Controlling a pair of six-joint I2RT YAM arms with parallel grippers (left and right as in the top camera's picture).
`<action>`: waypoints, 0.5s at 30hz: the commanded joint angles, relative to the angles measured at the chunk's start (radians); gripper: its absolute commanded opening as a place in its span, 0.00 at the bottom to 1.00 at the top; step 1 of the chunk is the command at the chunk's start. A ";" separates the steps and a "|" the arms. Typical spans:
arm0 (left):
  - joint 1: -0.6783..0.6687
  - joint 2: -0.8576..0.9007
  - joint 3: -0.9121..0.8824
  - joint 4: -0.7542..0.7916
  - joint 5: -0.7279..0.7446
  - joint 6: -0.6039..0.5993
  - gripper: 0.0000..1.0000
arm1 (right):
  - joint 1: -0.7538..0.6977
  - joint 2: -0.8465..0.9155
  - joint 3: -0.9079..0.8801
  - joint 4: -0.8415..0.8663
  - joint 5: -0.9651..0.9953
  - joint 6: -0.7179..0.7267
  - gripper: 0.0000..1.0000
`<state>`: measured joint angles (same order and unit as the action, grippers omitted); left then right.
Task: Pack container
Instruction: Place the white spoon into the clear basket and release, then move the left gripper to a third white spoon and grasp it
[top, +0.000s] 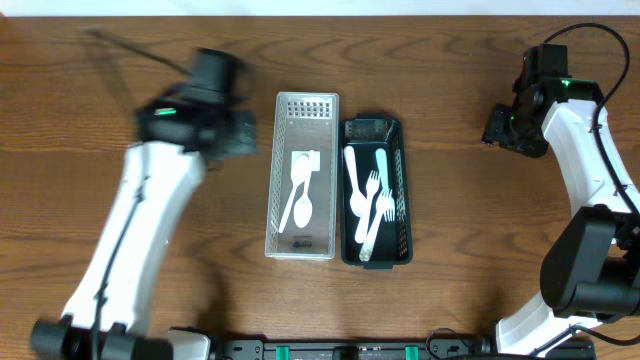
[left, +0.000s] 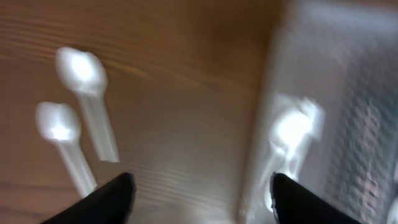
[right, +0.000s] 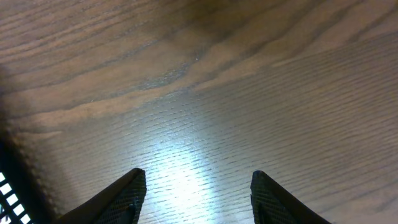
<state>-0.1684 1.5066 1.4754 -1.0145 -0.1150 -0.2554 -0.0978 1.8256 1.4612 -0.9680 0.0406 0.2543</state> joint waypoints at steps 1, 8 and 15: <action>0.175 -0.016 0.009 -0.009 -0.047 0.001 0.86 | -0.006 0.003 -0.005 0.003 0.000 -0.009 0.57; 0.396 0.120 0.008 0.029 0.052 0.064 0.92 | -0.006 0.003 -0.005 0.006 0.000 -0.009 0.57; 0.451 0.341 0.008 0.062 0.122 0.083 0.93 | -0.006 0.003 -0.005 0.006 0.000 -0.009 0.57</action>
<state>0.2745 1.7870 1.4837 -0.9554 -0.0502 -0.2047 -0.0978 1.8256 1.4612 -0.9634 0.0402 0.2546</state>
